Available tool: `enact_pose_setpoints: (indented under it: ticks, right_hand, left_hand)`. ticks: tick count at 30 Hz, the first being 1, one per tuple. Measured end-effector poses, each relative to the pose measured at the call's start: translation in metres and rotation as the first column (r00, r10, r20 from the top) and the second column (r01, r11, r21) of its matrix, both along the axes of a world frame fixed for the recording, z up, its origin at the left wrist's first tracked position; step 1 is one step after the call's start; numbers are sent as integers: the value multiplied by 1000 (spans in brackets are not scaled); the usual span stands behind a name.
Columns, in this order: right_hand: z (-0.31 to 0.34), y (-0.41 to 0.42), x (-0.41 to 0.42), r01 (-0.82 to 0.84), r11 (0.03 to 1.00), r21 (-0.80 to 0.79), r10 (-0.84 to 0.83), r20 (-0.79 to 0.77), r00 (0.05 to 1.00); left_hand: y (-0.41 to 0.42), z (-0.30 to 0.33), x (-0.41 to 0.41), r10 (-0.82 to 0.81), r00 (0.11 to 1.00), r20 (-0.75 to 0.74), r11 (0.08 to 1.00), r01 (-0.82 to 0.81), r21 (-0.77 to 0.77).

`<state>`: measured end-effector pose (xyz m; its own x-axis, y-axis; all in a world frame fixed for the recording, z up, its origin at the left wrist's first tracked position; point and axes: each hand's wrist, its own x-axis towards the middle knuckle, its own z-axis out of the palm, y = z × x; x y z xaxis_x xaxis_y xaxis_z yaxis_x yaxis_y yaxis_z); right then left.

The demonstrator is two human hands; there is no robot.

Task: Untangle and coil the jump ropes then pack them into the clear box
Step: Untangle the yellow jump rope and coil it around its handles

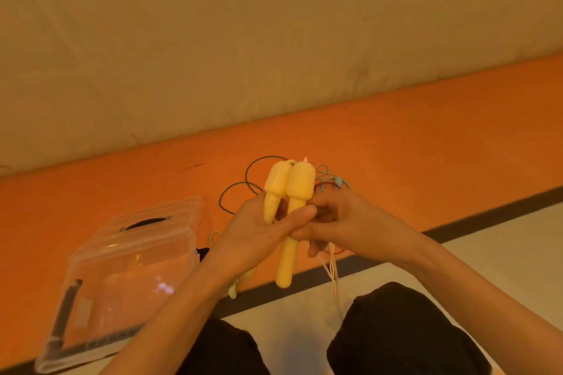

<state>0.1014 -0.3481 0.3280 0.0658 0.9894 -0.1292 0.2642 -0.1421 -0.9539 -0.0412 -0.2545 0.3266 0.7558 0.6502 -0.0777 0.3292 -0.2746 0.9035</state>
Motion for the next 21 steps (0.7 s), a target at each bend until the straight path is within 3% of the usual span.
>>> enact_pose_setpoints:
  ticks: [5,7,9,10,13,14,16,18,19,21]
  right_hand:
    - [24,-15,-9,-71,988,-136,85,100,991]
    - [22,-14,-1,87,987,-133,-50,260,964]
    - [14,-7,8,275,961,10,-253,428,868]
    - [9,-2,10,285,958,38,-270,455,848]
    - [-10,17,5,185,975,-120,-127,380,916]
    - [-17,24,4,214,966,-147,-134,423,896]
    - [-22,34,10,339,933,-120,-198,614,764]
    - [-22,41,20,439,898,15,-304,741,599]
    - [-19,43,23,412,909,55,-316,734,601]
    - [-18,48,24,212,977,29,-185,610,770]
  left_hand:
    - [-10,14,-15,7,998,-66,1000,-6,10]
    - [-12,20,-21,28,998,-63,997,-32,-63]
    - [-13,29,-24,-8,997,-80,995,0,-102]
    - [-14,34,-25,-42,995,-93,995,33,-97]
    - [-12,44,-27,-125,989,-76,989,117,-93]
    - [-11,47,-27,-139,988,-67,986,132,-103]
    - [-6,49,-31,-157,985,-69,980,146,-137]
    - [-1,47,-35,-168,981,-94,976,152,-157]
    - [0,45,-37,-183,978,-104,976,167,-143]
    - [1,40,-37,-189,980,-65,978,183,-97]
